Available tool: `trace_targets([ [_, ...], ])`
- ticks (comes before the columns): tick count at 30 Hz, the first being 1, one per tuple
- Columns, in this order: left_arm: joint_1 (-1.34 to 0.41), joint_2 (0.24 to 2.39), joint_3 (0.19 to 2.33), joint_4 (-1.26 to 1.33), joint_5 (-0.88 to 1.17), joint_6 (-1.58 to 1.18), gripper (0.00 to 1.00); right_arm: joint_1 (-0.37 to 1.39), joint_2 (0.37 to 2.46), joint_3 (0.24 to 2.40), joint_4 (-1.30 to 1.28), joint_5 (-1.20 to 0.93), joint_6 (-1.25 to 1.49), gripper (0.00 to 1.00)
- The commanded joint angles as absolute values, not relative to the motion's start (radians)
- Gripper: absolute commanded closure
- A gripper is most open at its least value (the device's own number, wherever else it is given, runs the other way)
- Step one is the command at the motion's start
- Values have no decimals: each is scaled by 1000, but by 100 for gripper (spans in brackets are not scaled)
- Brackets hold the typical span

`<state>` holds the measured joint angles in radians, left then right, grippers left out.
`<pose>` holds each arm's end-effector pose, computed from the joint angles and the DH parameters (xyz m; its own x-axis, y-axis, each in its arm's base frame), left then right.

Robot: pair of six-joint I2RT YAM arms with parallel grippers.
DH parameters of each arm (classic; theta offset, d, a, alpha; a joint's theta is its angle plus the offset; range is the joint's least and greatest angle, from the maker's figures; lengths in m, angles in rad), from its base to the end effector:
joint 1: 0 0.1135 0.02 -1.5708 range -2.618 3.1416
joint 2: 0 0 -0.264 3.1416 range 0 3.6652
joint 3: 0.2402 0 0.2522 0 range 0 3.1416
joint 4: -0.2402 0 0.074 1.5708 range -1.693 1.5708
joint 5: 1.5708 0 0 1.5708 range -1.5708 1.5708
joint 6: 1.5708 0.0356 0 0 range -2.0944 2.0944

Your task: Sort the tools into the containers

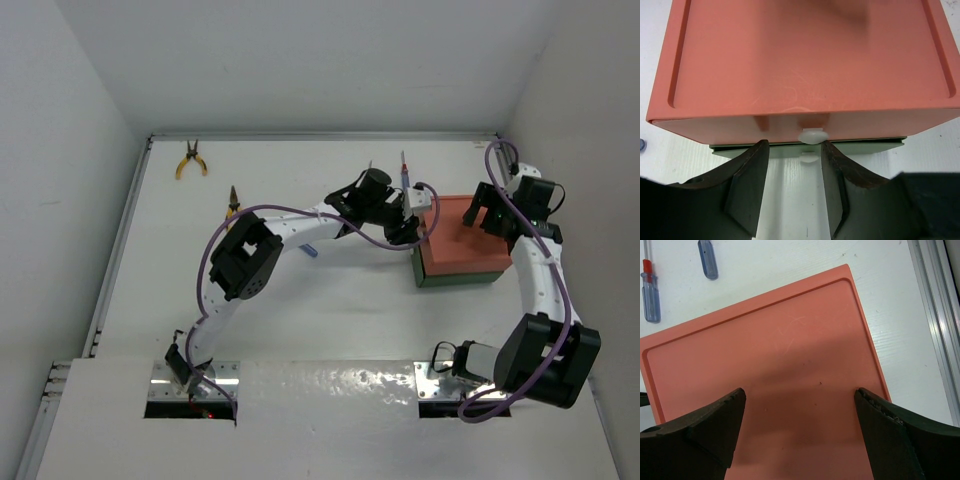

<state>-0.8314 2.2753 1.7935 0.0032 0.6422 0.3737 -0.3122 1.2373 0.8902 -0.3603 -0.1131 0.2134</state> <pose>0.3393 -0.4036 0.2071 0.0579 0.3704 -0.9271 0.9977 0.0124 0.0672 0.2558 -0.0783 0.2650 -0.5571 0.4009 -0.7273 0.3495 0.9076 0.2326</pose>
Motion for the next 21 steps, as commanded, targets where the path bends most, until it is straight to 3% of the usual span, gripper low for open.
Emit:
trace_targets([
  [1, -848, 2270, 1839, 52, 698, 360, 57, -316, 1226, 870, -429, -118, 230, 11],
  [14, -856, 2269, 1852, -29, 698, 417, 55, -318, 1224, 862, -411, -124, 242, 11],
  [21, -871, 2289, 1858, 38, 647, 362, 68, -318, 1224, 865, -413, -126, 239, 11],
])
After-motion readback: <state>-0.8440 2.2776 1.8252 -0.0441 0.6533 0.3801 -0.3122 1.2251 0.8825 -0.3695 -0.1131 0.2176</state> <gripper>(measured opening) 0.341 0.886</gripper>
